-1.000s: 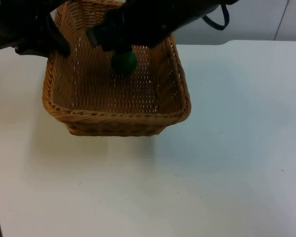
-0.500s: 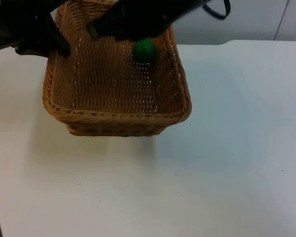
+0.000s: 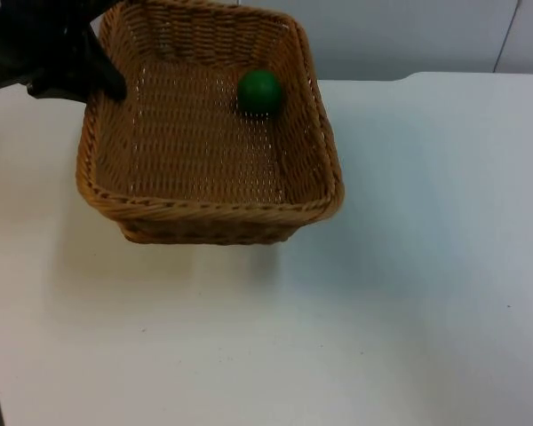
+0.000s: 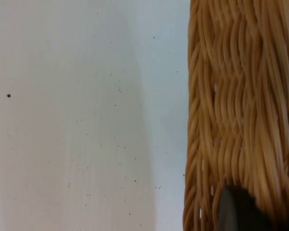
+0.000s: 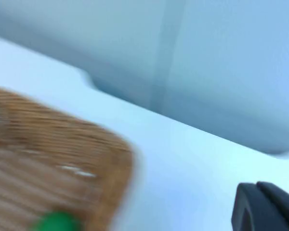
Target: Pick up the basket with the left hand and place the ball into the basket with the right hand.
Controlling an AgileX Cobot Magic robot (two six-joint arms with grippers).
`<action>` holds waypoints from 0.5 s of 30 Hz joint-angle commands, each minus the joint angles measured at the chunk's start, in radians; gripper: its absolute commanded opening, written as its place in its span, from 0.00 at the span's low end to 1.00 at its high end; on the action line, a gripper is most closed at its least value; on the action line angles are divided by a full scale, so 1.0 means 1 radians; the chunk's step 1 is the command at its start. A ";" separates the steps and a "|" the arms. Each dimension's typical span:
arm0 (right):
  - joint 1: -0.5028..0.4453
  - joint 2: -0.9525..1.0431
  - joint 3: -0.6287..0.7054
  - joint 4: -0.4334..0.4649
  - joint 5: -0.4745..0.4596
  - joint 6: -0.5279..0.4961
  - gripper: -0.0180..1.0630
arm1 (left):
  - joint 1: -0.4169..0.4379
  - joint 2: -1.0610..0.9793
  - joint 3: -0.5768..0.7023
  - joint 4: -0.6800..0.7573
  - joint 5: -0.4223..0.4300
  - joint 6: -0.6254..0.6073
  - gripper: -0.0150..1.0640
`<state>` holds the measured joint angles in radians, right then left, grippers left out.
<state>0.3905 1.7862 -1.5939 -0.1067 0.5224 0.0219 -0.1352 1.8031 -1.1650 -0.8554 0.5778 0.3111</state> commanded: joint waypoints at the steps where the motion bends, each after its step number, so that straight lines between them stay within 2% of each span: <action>1: -0.053 -0.037 -0.007 -0.004 0.063 0.004 0.01 | 0.003 -0.014 -0.008 -0.028 -0.015 -0.005 0.01; 6: -0.091 -0.058 -0.007 -0.006 0.135 -0.040 0.01 | 0.003 -0.014 -0.008 -0.028 -0.049 -0.005 0.01; 9: -0.091 -0.058 -0.007 -0.006 0.146 -0.068 0.01 | 0.003 -0.014 -0.008 -0.032 -0.045 -0.003 0.01; 11: -0.091 -0.058 -0.007 0.030 0.134 -0.085 0.01 | 0.000 -0.007 -0.008 -0.037 -0.025 0.009 0.01; 15: -0.091 -0.058 -0.007 0.032 0.105 -0.085 0.01 | 0.000 0.029 -0.008 -0.085 0.030 0.080 0.01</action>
<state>0.3034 1.7380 -1.5939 -0.0803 0.6435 -0.0520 -0.1352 1.8284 -1.1650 -0.8977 0.5843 0.3724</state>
